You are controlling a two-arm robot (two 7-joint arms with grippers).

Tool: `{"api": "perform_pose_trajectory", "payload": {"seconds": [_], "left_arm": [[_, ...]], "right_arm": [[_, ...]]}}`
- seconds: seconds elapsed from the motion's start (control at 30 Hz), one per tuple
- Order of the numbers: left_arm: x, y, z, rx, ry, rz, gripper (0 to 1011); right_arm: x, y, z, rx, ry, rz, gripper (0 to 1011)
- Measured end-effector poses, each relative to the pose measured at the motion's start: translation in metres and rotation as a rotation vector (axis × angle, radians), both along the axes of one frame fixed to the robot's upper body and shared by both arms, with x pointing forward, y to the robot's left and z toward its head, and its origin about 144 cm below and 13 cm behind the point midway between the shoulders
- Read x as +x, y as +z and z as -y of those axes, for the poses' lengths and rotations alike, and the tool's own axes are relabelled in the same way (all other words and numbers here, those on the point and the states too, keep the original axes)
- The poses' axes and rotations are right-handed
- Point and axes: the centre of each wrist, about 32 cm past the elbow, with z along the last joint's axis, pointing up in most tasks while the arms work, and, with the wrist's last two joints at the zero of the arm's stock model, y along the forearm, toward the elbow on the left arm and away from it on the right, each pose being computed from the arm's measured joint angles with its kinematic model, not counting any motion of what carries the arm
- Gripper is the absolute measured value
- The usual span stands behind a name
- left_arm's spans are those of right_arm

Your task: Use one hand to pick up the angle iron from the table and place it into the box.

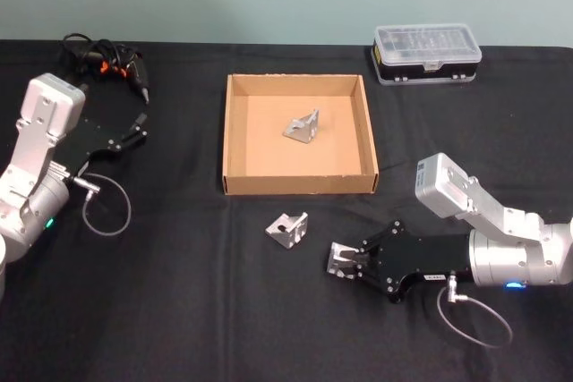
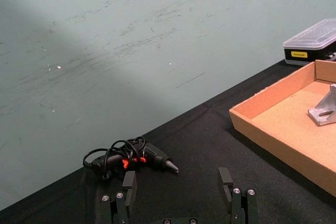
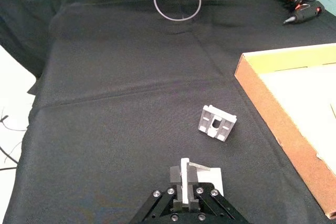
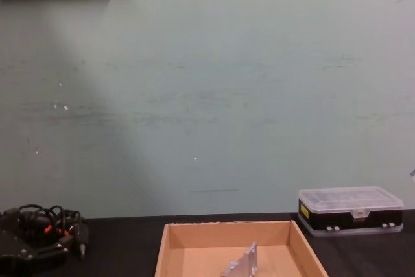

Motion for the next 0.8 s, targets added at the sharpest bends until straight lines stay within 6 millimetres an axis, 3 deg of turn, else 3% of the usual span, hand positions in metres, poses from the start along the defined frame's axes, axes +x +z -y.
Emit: {"api": "perform_pose_trajectory", "payload": {"seconds": [0.8], "left_arm": [[0.0, 0.0, 0.0, 0.0, 0.0, 0.0, 1011]], "right_arm": [[0.0, 0.0004, 0.0009, 0.022, -0.011, 0.003, 57]]}}
